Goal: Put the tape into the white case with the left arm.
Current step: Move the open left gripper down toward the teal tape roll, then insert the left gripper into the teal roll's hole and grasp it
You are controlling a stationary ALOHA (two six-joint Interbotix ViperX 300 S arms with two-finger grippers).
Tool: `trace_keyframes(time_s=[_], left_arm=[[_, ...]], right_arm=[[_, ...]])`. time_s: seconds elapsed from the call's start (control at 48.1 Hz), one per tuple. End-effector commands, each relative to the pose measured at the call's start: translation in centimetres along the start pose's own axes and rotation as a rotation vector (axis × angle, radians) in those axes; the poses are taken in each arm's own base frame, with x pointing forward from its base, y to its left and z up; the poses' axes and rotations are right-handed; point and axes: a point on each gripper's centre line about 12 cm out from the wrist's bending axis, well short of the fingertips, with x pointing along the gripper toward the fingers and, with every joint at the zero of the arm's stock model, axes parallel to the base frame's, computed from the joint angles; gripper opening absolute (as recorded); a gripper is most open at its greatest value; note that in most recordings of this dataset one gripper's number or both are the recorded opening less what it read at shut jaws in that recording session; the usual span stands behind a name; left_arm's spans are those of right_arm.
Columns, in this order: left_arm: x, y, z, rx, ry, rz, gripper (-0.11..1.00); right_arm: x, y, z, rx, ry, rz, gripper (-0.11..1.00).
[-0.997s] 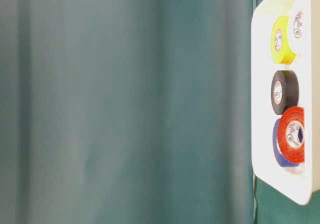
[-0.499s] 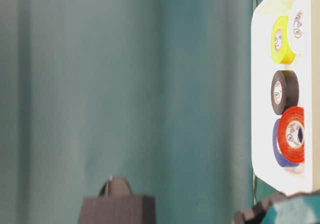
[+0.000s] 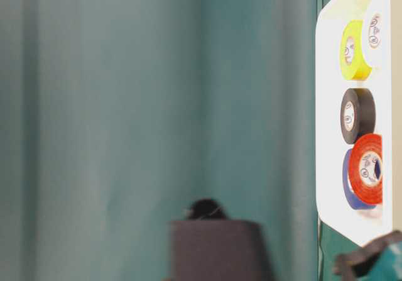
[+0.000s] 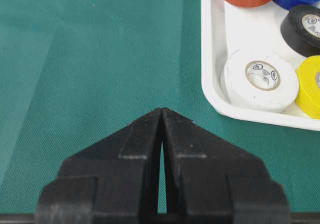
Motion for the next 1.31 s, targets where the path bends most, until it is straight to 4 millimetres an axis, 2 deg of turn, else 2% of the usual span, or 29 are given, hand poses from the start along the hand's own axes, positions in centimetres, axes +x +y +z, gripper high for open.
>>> trace_keyframes(time_s=[0.0,0.187,0.27,0.353,0.478,0.519,0.831,1.101,1.288], left_arm=[[-0.1,0.2,0.3,-0.002,-0.01,0.004,0.96],[0.5,0.5,-0.2,-0.01,0.01,0.007,0.94],[0.6,0.5,-0.3,-0.011,0.011,0.007,0.88],[0.5,0.5,-0.2,-0.011,0.01,0.007,0.68],[0.5,0.5,-0.2,-0.013,0.008,0.007,0.31],[0.5,0.5,-0.2,-0.014,0.008,0.007,0.22],[-0.3,0.4,0.6,-0.01,-0.019,0.008,0.22],[-4.7,0.6,3.5,-0.007,-0.141,0.019,0.22],[-6.8,1.2,4.3,-0.011,-0.171,0.031,0.22]], right_arm=[[0.0,0.0,0.6,0.001,-0.017,-0.001,-0.09],[0.0,0.0,0.5,0.0,-0.017,0.0,-0.09],[0.0,0.0,0.5,0.0,-0.017,0.0,-0.09],[0.0,0.0,0.5,0.001,-0.017,-0.001,-0.09],[0.0,0.0,0.5,0.001,-0.017,-0.001,-0.09],[0.0,0.0,0.5,0.0,-0.017,0.0,-0.09],[0.0,0.0,0.5,0.0,-0.017,0.0,-0.09],[0.0,0.0,0.5,0.0,-0.017,0.0,-0.09],[0.0,0.0,0.5,0.0,-0.017,0.0,-0.09]])
